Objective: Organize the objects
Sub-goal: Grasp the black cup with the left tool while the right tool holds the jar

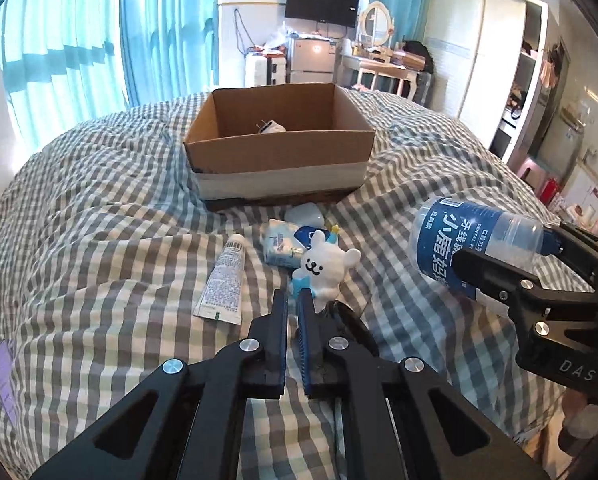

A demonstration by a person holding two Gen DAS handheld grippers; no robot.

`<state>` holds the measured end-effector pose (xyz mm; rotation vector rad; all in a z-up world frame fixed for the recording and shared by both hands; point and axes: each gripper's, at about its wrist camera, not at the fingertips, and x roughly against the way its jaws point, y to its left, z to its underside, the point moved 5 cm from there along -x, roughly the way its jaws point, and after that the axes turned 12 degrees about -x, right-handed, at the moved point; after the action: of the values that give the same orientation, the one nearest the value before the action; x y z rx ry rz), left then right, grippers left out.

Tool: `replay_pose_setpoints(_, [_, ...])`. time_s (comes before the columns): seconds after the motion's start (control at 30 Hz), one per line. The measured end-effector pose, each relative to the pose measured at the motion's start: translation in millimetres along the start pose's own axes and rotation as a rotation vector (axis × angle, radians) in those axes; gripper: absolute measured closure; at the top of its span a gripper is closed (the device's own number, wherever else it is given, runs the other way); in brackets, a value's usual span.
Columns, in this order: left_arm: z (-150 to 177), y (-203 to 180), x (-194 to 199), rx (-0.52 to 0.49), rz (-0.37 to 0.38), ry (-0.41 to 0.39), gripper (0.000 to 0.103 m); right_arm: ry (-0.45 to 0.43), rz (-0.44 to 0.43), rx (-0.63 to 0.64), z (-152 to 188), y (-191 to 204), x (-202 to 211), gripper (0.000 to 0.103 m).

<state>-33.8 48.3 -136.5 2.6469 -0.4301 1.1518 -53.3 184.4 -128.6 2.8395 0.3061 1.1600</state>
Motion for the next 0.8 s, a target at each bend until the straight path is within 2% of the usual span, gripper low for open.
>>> replay_pose_setpoints(0.07, [1, -4, -1, -0.021, 0.003, -0.001, 0.097, -0.003, 0.0, -0.005, -1, -1, 0, 0.04])
replay_pose_setpoints(0.13, [3, -13, -7, -0.041, 0.008, 0.016, 0.089, 0.0, -0.002, -0.011, -1, -3, -1, 0.04])
replay_pose_setpoints(0.17, [5, -17, -13, -0.044, 0.018, 0.034, 0.083, 0.001, -0.002, -0.015, -1, -5, -1, 0.04])
replay_pose_setpoints(0.23, [9, -25, -24, -0.048, 0.03, 0.061, 0.053, 0.003, 0.0, -0.018, -1, -7, -1, 0.04])
replay_pose_setpoints(0.3, [11, -30, -36, -0.047, 0.031, 0.079, 0.041, 0.002, 0.002, -0.02, -1, -9, 0, 0.04])
replay_pose_setpoints(0.33, [11, -33, -43, -0.047, 0.043, 0.091, 0.04, 0.002, 0.003, -0.019, -1, -10, 0, 0.04])
replay_pose_setpoints(0.43, [16, -36, -66, -0.04, 0.053, 0.157, 0.04, 0.005, 0.006, -0.02, 0, -12, 0, 0.04])
replay_pose_setpoints(0.47, [20, -36, -73, -0.036, 0.053, 0.186, 0.043, 0.006, 0.006, -0.022, 0, -13, -1, 0.04])
replay_pose_setpoints(0.5, [22, -36, -77, -0.026, 0.066, 0.198, 0.056, 0.008, 0.006, -0.024, 0, -14, -1, 0.04])
replay_pose_setpoints(0.6, [24, -30, -72, 0.009, 0.074, 0.174, 0.076, 0.013, 0.007, -0.032, 2, -18, -3, 0.04])
replay_pose_setpoints(0.63, [23, -28, -68, 0.019, 0.078, 0.159, 0.087, 0.014, 0.007, -0.034, 2, -19, -3, 0.04])
replay_pose_setpoints(0.8, [20, -20, -45, 0.037, 0.054, 0.099, 0.09, 0.004, 0.003, -0.025, 1, -15, 1, 0.04])
